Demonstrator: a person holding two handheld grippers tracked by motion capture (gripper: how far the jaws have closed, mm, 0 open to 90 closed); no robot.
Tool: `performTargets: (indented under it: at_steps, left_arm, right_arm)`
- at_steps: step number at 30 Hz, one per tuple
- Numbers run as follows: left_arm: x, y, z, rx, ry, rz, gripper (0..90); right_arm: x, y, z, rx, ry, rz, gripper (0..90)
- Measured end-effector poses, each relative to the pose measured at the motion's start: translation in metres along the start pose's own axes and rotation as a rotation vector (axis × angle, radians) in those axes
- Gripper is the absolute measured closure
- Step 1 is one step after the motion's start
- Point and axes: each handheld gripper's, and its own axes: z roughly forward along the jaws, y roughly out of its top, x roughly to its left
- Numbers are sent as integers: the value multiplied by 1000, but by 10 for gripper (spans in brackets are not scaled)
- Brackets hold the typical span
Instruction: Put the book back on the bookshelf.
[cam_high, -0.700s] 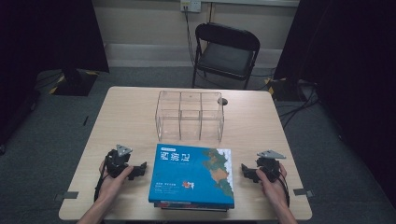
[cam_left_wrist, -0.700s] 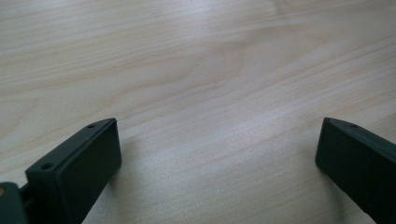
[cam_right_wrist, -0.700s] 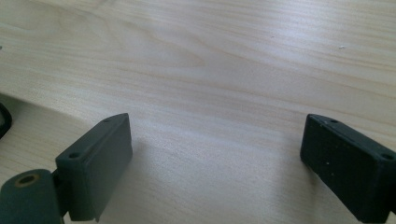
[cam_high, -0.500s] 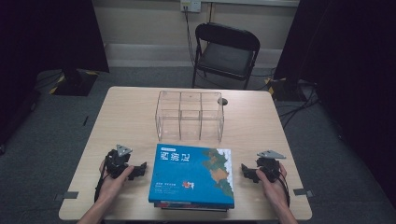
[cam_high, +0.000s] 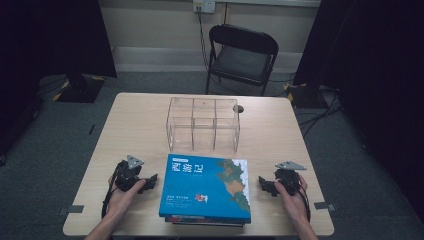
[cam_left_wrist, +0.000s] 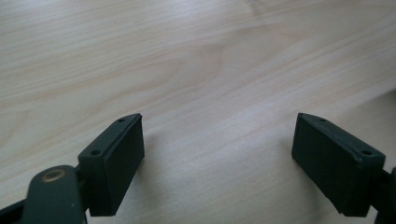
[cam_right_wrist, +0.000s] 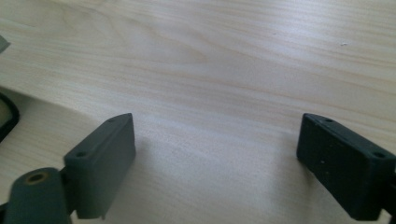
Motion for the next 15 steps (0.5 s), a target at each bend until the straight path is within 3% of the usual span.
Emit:
performTargets:
  at_steps: [4, 5, 10, 11, 14, 15]
  left_arm:
    - [-2, 2, -10, -56, -36, 1, 172]
    - [-2, 3, -14, -57, -50, 18, 172]
    - [-12, 10, -33, -108, -103, 55, 180]
    - [-15, 10, -37, -114, -98, 66, 187]
    - [-21, 12, -45, -146, -145, 44, 203]
    - [-23, 13, -48, -156, -143, 48, 217]
  right_arm:
    - [3, 0, -6, 19, 47, -9, 133]
    - [4, 0, -7, 17, 56, -6, 134]
    - [8, 11, -16, -34, 76, 9, 141]
    - [9, 14, -18, -45, 80, 5, 140]
    - [15, 24, -26, -71, 104, -26, 146]
    - [16, 28, -29, -82, 108, -31, 153]
